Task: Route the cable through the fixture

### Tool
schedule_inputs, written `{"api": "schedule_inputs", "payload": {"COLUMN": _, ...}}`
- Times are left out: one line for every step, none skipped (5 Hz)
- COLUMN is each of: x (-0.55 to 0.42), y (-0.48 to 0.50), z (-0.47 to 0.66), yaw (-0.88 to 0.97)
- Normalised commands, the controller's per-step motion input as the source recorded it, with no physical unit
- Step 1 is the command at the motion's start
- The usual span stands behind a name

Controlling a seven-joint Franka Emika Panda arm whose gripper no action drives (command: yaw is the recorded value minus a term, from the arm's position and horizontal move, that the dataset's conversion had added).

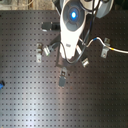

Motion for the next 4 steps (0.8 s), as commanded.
{"api": "schedule_inputs", "payload": {"x": -0.119, "y": -0.113, "z": 0.33, "yaw": 0.2}}
{"api": "schedule_inputs", "payload": {"x": -0.172, "y": -0.063, "z": 0.33, "yaw": 0.19}}
{"api": "schedule_inputs", "payload": {"x": -0.228, "y": -0.023, "z": 0.44, "yaw": 0.07}}
{"api": "schedule_inputs", "payload": {"x": -0.164, "y": 0.073, "z": 0.36, "yaw": 0.19}}
